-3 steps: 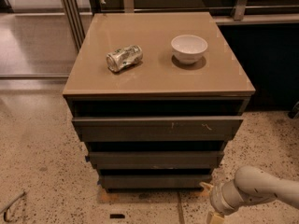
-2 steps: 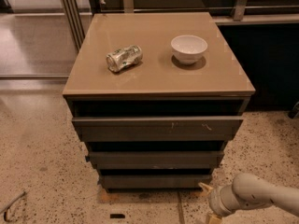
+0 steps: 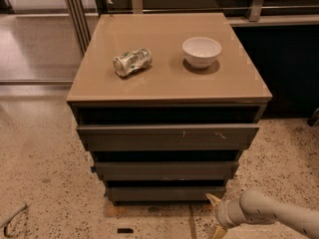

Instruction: Open bottom drawer

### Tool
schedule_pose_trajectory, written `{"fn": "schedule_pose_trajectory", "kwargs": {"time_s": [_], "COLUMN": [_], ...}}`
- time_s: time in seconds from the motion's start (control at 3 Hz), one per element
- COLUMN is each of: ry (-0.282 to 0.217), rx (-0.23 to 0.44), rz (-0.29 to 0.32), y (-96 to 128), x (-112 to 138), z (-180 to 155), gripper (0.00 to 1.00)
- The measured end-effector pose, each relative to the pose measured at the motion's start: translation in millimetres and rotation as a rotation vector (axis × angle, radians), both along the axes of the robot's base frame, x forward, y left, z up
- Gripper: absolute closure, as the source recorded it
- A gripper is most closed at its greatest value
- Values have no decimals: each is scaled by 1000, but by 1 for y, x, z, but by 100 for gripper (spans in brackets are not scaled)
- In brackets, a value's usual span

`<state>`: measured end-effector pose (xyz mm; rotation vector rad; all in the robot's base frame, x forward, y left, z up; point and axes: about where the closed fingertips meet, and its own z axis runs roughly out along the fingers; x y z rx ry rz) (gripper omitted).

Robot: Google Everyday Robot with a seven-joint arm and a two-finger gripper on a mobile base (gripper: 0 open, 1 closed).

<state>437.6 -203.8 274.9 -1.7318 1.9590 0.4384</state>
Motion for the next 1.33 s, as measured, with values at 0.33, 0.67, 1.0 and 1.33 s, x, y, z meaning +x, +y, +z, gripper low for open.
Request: {"fn": "schedule_pose_trajectory", "kwargs": {"time_s": [0.33,0.67,1.0,1.33], "ry": [-22,-93,-148,-167], "rx": [-15,-31,-40,-40], "rz": [-16,-40,-51,-52], "y": [-4,-6,-5,-2], "x": [0,13,34,54], "z": [-4,-9,-15,-24], "gripper": [0,0,0,0]}}
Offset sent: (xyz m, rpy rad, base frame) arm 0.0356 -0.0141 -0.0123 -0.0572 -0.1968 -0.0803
